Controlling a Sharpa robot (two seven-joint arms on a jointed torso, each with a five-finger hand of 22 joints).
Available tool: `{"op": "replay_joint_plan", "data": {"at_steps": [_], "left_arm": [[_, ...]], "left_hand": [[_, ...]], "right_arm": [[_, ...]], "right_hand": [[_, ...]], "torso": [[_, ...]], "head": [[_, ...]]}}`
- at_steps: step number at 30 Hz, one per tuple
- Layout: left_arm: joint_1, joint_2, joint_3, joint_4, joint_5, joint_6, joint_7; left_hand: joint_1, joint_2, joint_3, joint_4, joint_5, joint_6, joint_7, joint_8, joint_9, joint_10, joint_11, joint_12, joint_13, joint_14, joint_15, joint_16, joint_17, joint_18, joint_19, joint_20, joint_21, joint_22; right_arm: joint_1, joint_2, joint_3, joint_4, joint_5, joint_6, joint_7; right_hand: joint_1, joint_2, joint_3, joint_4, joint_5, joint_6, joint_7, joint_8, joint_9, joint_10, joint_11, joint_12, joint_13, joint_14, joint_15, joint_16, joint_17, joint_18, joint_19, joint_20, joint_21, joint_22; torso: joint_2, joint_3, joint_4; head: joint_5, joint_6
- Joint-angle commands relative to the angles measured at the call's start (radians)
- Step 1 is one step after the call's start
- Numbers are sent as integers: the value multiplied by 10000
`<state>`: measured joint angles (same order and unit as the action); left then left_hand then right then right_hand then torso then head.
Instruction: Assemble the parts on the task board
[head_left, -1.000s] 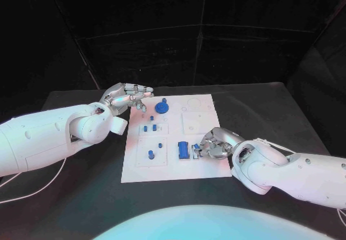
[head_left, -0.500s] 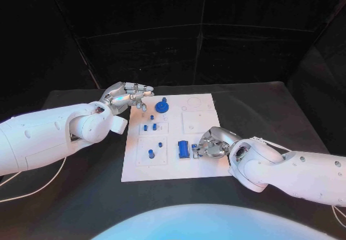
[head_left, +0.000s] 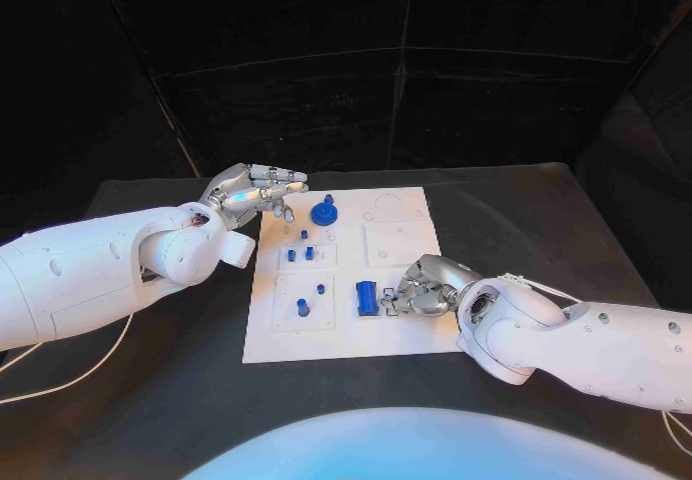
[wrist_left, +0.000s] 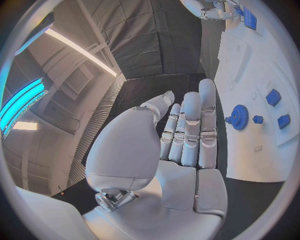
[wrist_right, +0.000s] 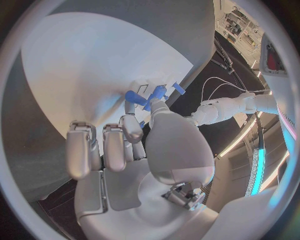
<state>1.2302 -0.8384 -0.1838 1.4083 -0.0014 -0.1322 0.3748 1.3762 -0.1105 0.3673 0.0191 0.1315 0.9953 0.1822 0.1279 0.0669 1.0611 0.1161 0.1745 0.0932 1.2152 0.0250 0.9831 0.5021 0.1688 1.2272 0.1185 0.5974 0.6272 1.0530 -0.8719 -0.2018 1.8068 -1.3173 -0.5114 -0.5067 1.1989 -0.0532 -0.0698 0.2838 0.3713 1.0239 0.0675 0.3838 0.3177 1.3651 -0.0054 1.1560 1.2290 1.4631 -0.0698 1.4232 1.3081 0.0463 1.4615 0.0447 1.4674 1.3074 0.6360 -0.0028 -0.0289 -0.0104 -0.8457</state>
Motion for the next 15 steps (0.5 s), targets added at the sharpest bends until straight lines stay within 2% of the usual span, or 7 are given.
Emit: {"op": "replay_joint_plan", "data": {"at_steps": [1, 4, 6, 11, 15], "left_arm": [[17, -2, 8, 18, 24, 120, 39], [17, -2, 8, 19, 24, 121, 40], [17, -2, 8, 18, 24, 121, 41], [17, -6, 8, 22, 24, 118, 38], [17, -8, 8, 22, 24, 117, 37]], "left_hand": [[-57, 78, -57, 5, 10, -68, -22, 42, 4, -74, -16, 34, -16, -74, -3, -15, -14, 135, -76, 23, -33, -12], [-57, 78, -57, 5, 10, -68, -22, 42, 4, -74, -16, 34, -16, -74, -3, -15, -14, 135, -76, 23, -33, -12], [-57, 78, -57, 5, 10, -68, -22, 42, 4, -74, -16, 34, -16, -74, -3, -15, -14, 135, -76, 23, -33, -12], [-52, 75, -67, 1, 10, -71, -24, 44, 4, -78, -19, 49, -17, -79, -5, -11, -17, 137, -77, 23, -37, -15], [-52, 75, -67, 1, 10, -71, -24, 44, 4, -78, -19, 49, -17, -79, -5, -11, -17, 137, -77, 23, -37, -15]], "right_arm": [[12, -5, 4, 35, -108, 24, -50], [12, -11, 4, 27, -176, 3, -102], [12, -15, 4, 11, -252, 17, -150], [12, -8, 4, -9, -422, 54, -229], [12, -1, 4, -7, -494, 44, -260]], "right_hand": [[194, 259, 48, -111, 175, 132, -31, 104, 52, 119, -37, 114, 69, 678, -25, 93, 527, -71, 100, -25, 69, 1133], [633, 489, 247, -336, 164, 197, -111, 167, 107, 201, -108, 234, 172, 694, -80, 141, 596, -86, 146, -63, 113, 1199], [1163, 683, 546, -651, -371, 201, -166, 200, 154, 253, -168, 304, 243, 702, -139, 172, 638, -96, 174, -125, 139, 1239], [1655, 706, 855, -1026, -633, 194, -212, 224, 207, 292, -208, 348, 305, 710, -173, 203, 686, -104, 193, -170, 156, 1269], [1732, 709, 937, -1099, -686, 198, -219, 230, 221, 321, -215, 392, 349, 714, -178, 219, 710, -111, 208, -177, 171, 1293]], "torso": [[-1, 0, 2], [3, -1, 1], [1, -3, 1], [8, -1, 5], [4, -1, 2]], "head": [[-7, 6], [-14, 4], [-17, 3], [-26, 10], [-23, -5]]}}
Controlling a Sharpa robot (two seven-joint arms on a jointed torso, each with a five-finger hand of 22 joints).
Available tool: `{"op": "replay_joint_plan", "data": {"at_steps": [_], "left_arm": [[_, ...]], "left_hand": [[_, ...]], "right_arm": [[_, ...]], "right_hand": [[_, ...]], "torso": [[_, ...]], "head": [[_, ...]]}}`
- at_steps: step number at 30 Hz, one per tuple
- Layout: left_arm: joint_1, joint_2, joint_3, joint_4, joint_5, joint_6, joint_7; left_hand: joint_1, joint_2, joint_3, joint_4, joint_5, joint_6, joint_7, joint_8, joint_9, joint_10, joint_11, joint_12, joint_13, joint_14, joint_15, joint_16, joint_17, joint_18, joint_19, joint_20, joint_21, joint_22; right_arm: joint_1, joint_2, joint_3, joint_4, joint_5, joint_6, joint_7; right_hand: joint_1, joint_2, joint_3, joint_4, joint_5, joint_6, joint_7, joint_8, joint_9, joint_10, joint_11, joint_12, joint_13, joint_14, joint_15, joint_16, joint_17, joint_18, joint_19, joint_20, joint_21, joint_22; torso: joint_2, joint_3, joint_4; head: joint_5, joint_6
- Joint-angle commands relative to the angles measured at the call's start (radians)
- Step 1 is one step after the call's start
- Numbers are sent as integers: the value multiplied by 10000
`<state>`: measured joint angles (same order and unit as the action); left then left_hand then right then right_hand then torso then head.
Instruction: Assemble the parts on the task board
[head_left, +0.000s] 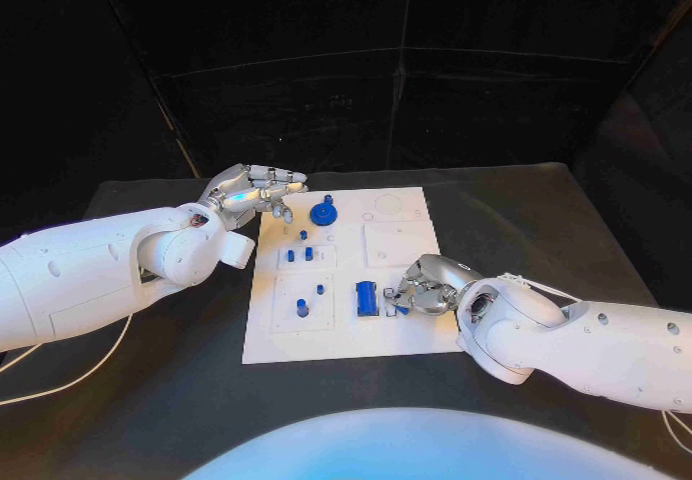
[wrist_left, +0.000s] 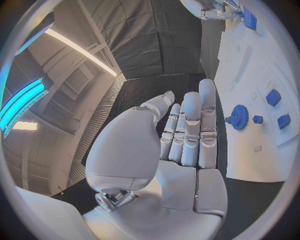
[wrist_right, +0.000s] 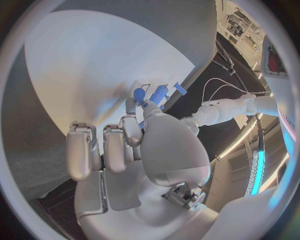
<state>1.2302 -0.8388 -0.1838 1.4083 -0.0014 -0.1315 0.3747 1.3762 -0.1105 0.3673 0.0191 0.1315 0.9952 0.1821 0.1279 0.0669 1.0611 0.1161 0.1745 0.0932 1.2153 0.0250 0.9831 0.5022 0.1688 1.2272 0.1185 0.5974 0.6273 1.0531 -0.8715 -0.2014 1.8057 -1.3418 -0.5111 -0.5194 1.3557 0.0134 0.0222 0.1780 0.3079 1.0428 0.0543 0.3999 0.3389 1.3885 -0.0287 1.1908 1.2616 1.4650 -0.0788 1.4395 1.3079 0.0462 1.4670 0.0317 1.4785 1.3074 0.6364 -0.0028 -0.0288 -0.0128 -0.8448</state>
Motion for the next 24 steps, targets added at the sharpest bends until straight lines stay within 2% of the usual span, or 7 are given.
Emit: {"op": "replay_joint_plan", "data": {"at_steps": [1, 18, 21, 24], "left_arm": [[17, -4, 8, 22, 24, 109, 36], [17, 6, 8, 16, 24, 118, 30], [17, 5, 8, 15, 24, 118, 28], [17, 4, 8, 17, 24, 125, 24]], "left_hand": [[-52, 75, -67, 1, 9, -71, -24, 44, 4, -78, -19, 49, -17, -79, -5, -11, -17, 137, -77, 23, -37, -16], [-52, 75, -67, 1, 9, -71, -24, 44, 4, -78, -19, 49, -17, -79, -5, -11, -17, 137, -77, 23, -37, -16], [-52, 75, -67, 1, 9, -71, -24, 44, 4, -78, -19, 49, -17, -79, -5, -11, -17, 137, -77, 23, -37, -16], [-52, 75, -67, 1, 9, -71, -24, 44, 4, -78, -19, 49, -17, -79, -5, -11, -17, 137, -77, 23, -37, -16]], "right_arm": [[11, -2, 0, 6, -259, 30, -130], [10, 124, 1, -13, -156, -412, 5], [10, 143, 1, -15, -126, -403, 21], [10, 158, 1, -19, -102, -366, 28]], "right_hand": [[165, 45, 20, -43, -53, 11, -87, 70, 11, 97, 17, 63, 38, 695, -88, 56, 712, -112, 158, -48, 63, 1299], [-661, 141, 58, 481, 138, 141, -86, 130, 107, 343, 21, 399, 345, 743, -85, 216, 937, -159, 284, -51, 186, 1489], [-834, 81, -4, 587, 163, 168, -88, 144, 127, 378, 20, 450, 395, 749, -85, 239, 967, -166, 301, -52, 202, 1515], [-1040, -46, -141, 701, 480, 194, -91, 157, 154, 403, 19, 483, 438, 750, -86, 251, 982, -168, 307, -53, 209, 1526]], "torso": [[1, -2, 2], [9, 3, 4], [2, 3, 3], [2, -3, -3]], "head": [[1, -14], [-8, -3], [-7, -9], [3, -20]]}}
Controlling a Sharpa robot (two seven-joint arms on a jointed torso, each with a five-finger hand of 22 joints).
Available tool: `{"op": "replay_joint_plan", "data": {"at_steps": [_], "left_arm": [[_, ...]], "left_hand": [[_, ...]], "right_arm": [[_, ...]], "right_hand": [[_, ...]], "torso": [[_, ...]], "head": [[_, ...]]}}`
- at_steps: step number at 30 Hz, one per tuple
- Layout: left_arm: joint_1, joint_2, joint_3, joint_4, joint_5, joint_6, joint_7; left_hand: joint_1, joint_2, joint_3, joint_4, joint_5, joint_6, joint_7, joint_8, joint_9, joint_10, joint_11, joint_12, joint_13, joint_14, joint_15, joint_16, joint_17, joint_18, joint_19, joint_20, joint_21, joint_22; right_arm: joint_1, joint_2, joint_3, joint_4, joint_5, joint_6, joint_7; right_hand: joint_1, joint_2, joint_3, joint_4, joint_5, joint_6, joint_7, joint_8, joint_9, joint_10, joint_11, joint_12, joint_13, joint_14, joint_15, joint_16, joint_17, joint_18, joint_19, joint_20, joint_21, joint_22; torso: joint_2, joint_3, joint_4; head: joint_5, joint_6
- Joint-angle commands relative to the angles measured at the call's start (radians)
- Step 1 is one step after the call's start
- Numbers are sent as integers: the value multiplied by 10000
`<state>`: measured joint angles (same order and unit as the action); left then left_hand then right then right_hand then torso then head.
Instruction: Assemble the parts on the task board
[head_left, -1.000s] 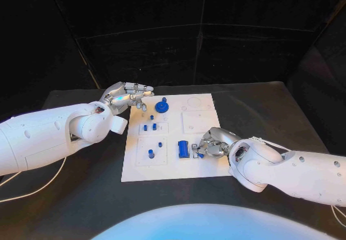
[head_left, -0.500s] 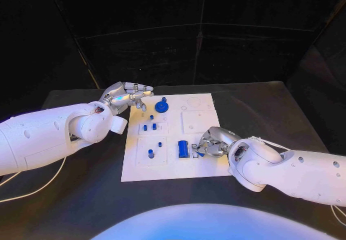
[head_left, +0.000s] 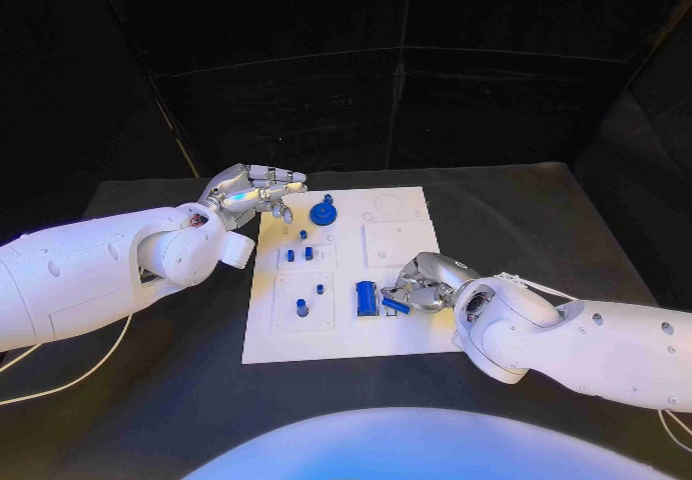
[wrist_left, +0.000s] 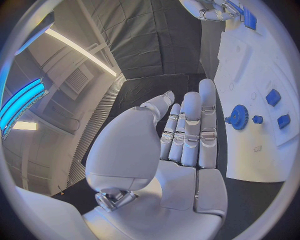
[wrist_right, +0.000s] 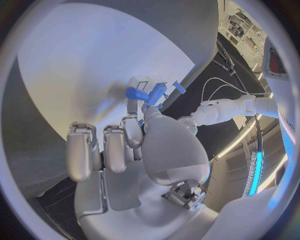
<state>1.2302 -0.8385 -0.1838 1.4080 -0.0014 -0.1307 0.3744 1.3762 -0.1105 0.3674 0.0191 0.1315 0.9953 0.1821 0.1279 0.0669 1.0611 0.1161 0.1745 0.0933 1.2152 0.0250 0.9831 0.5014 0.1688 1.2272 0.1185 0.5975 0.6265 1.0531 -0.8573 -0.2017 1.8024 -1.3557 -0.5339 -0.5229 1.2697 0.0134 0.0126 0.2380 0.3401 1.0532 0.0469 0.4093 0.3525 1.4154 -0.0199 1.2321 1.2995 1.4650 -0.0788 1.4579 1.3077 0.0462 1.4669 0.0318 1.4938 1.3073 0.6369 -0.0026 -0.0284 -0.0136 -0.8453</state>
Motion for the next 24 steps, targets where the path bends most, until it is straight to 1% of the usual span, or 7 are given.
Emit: {"op": "replay_joint_plan", "data": {"at_steps": [1, 8, 14, 17, 21, 23, 24], "left_arm": [[17, 1, 8, 20, 24, 120, 25], [17, 5, 8, 17, 24, 131, 16], [17, 8, 8, 10, 24, 140, 8], [17, 8, 8, 7, 24, 141, 2], [17, 8, 8, -5, 24, 145, -7], [17, 8, 8, -10, 24, 146, -11], [16, 11, 8, -14, 24, 148, -12]], "left_hand": [[-52, 75, -67, 1, 9, -71, -24, 44, 4, -78, -19, 49, -17, -79, -5, -11, -10, 137, -77, 23, -37, -9], [-52, 75, -67, 1, 9, -71, -24, 44, 4, -78, -19, 49, -17, -79, -5, -11, -10, 137, -77, 23, -37, -9], [-52, 75, -67, 1, 9, -71, -24, 44, 4, -78, -19, 49, -17, -79, -5, -11, -10, 137, -77, 23, -37, -9], [-52, 75, -67, 1, 9, -71, -24, 44, 4, -78, -19, 49, -17, -79, -5, -11, -10, 137, -77, 23, -37, -9], [-52, 75, -67, 1, 9, -71, -24, 44, 4, -78, -19, 49, -17, -79, -5, -11, -10, 137, -77, 23, -37, -9], [-52, 75, -67, 1, 9, -71, -24, 44, 4, -78, -19, 49, -17, -79, -5, -11, -10, 137, -77, 23, -37, -9], [-52, 75, -67, 1, 9, -71, -24, 44, 4, -78, -19, 49, -17, -79, -5, -11, -10, 137, -77, 23, -37, -9]], "right_arm": [[11, 20, 4, 12, 44, -127, 62], [11, 42, 4, -16, 76, -62, 32], [11, 3, 4, -31, 81, -4, 11], [11, -82, 4, -15, 26, -23, 142], [13, -348, 4, 47, 23, -87, 1035], [14, -523, 4, 96, 106, 6, 1915], [15, -666, 4, 151, 161, 114, 2512]], "right_hand": [[-227, -75, -82, 127, 180, 93, -14, 64, 22, 137, -68, 72, 64, 750, -86, 70, 989, -168, 308, -54, 57, 1529], [-611, -193, -432, 387, 346, 120, 0, 69, 59, 149, -54, 71, 94, 749, -76, 80, 1000, -169, 310, -46, 60, 1537], [-625, -203, -465, 397, 367, 117, -2, 68, 62, 147, -54, 65, 93, 747, -75, 76, 994, -168, 308, -46, 57, 1534], [-566, -287, -545, 346, 361, 91, -1, 58, 70, 129, -53, 33, 80, 742, -75, 65, 978, -167, 306, -45, 56, 1534], [-334, -439, -697, 187, 183, -208, 108, -135, 16, 43, 21, -91, 16, 737, -30, 60, 972, -163, 286, -21, 39, 1514], [-71, -468, -689, 23, 59, -542, 239, -385, -81, 31, 114, -70, 46, 743, 33, 81, 1002, -166, 287, 16, 42, 1522], [268, -440, -643, -186, -253, -867, 410, -683, -200, 7, 269, -45, 81, 745, 144, 90, 1013, -163, 267, 95, 26, 1501]], "torso": [[-2, -3, -8], [-11, -1, 2], [-13, -4, -2], [-10, 0, -5], [-20, 3, -14], [-22, 2, -22], [-19, 1, -25]], "head": [[13, -17], [8, -20], [12, -21], [9, -15], [-9, -11], [-8, -4], [-11, 2]]}}
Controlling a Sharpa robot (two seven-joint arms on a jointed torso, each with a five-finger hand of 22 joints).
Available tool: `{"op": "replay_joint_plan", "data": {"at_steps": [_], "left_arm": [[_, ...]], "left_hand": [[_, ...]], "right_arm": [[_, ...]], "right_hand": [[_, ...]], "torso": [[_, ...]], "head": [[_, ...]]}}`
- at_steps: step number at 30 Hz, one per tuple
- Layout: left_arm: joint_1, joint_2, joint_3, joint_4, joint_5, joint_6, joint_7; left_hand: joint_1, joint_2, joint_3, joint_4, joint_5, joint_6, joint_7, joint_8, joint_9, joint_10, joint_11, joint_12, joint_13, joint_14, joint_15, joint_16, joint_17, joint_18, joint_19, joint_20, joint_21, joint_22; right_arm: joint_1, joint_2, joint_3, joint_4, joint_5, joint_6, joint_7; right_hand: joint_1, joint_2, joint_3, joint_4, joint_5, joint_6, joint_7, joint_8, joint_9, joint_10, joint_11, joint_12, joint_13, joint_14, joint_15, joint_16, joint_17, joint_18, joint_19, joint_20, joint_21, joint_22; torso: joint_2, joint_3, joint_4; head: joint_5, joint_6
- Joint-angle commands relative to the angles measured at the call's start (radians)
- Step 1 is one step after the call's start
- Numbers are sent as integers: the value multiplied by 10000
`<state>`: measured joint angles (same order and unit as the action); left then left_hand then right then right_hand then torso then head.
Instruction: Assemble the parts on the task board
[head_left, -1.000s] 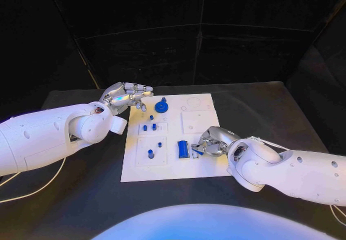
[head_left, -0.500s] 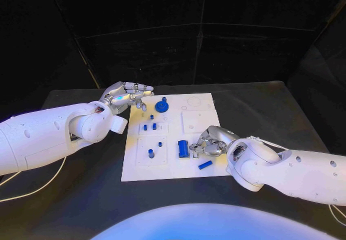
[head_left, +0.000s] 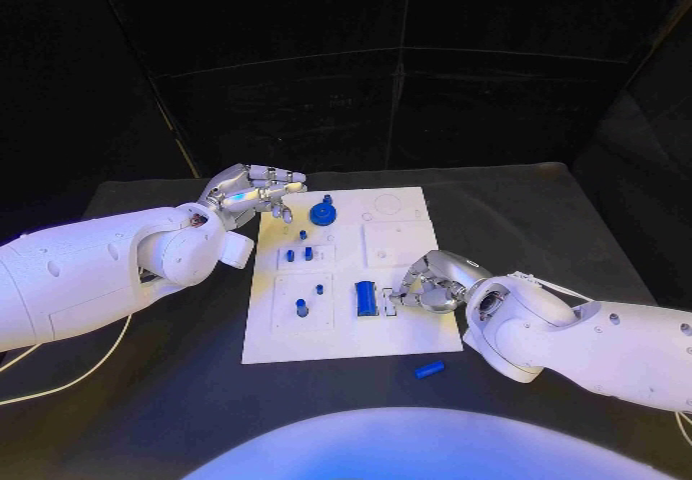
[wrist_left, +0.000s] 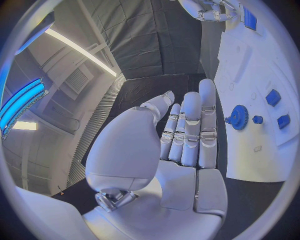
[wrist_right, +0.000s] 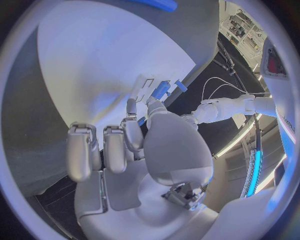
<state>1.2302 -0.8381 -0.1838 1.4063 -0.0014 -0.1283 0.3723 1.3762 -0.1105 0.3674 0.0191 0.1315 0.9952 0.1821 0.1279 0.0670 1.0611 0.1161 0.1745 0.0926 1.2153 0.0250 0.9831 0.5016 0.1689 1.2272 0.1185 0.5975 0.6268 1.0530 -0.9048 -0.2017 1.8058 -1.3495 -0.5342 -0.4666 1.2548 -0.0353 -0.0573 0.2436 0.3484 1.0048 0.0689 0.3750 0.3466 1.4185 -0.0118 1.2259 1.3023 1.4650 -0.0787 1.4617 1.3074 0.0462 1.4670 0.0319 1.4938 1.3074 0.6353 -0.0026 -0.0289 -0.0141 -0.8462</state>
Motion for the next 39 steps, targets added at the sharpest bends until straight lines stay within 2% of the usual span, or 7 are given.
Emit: {"op": "replay_joint_plan", "data": {"at_steps": [1, 3, 7, 19, 23, 29, 39], "left_arm": [[16, 10, 8, 0, 24, 126, 9], [16, 16, 8, -10, 24, 129, 7], [15, 33, 7, -33, 24, 138, 7], [11, 30, 0, -33, 24, 144, 12], [8, 27, -10, -20, 24, 146, 23], [4, 23, -21, 30, 24, 152, 34], [3, -5, -27, 69, 24, 147, 50]], "left_hand": [[-52, 75, -67, 1, 10, -71, -24, 44, 4, -78, -19, 49, -10, -79, -5, -11, -11, 136, -77, 23, -37, -11], [-52, 75, -67, 1, 10, -71, -24, 44, 4, -78, -19, 49, -10, -79, -5, -11, -11, 136, -77, 23, -37, -11], [-52, 75, -67, 1, 10, -71, -24, 44, 4, -78, -19, 49, -10, -79, -5, -11, -11, 136, -77, 23, -37, -11], [-36, 82, -75, -7, 11, -71, -25, 49, 5, -87, -20, 72, -12, -89, -8, -7, -18, 138, -79, 22, -44, -16], [-36, 82, -75, -7, 11, -71, -25, 49, 5, -87, -20, 72, -12, -89, -8, -7, -18, 138, -79, 22, -44, -16], [-36, 82, -75, -7, 11, -71, -25, 49, 5, -87, -20, 72, -12, -89, -8, -7, -18, 138, -79, 22, -44, -16], [-30, 83, -79, -11, 10, -66, -31, 53, 6, -79, -25, 86, -11, -91, -9, -5, -20, 138, -79, 22, -46, -17]], "right_arm": [[17, -269, 3, 149, 122, 173, 2213], [19, -530, 2, 240, 175, 398, 2944], [28, -1084, 1, 414, 97, 1007, 3960], [63, -2101, -4, 767, -442, 2388, 5045], [66, -2196, -6, 758, -648, 2490, 5055], [67, -2223, -7, 678, -804, 2469, 4985], [67, -2201, -7, 595, -842, 2275, 4930]], "right_hand": [[604, 20, 82, -367, -600, -546, 259, -486, -200, -38, 235, 22, 63, 745, 191, 56, 1022, -158, 247, 131, 9, 1476], [993, -2, 147, -635, -1092, -777, 418, -807, -326, -91, 380, 22, 80, 746, 322, 74, 1049, -151, 218, 253, -13, 1447], [1506, -106, 208, -1041, -1167, -877, 562, -1212, -481, -187, 500, -17, 70, 741, 447, 89, 1070, -137, 188, 407, -32, 1427], [2034, -209, 278, -1509, -1093, -742, 656, -1696, -713, -279, 585, -37, 68, 711, 534, 36, 990, -112, 112, 532, -91, 1352], [2040, -208, 277, -1516, -1104, -732, 658, -1709, -721, -284, 587, -43, 64, 710, 537, 34, 989, -112, 110, 535, -93, 1350], [2026, -227, 255, -1525, -1116, -724, 667, -1760, -750, -290, 597, -45, 62, 706, 544, 27, 979, -110, 104, 543, -98, 1345], [1962, -222, 217, -1504, -1088, -705, 679, -1841, -797, -291, 610, -36, 66, 703, 556, 21, 973, -106, 94, 556, -106, 1336]], "torso": [[-5, 1, -19], [-9, 5, -13], [-21, -1, -26], [-52, -4, -31], [-45, -8, -73], [-29, -9, -14], [-19, -4, -36]], "head": [[-13, 8], [-40, -11], [-64, 3], [-179, -135], [-194, -123], [-273, -108], [-251, -83]]}}
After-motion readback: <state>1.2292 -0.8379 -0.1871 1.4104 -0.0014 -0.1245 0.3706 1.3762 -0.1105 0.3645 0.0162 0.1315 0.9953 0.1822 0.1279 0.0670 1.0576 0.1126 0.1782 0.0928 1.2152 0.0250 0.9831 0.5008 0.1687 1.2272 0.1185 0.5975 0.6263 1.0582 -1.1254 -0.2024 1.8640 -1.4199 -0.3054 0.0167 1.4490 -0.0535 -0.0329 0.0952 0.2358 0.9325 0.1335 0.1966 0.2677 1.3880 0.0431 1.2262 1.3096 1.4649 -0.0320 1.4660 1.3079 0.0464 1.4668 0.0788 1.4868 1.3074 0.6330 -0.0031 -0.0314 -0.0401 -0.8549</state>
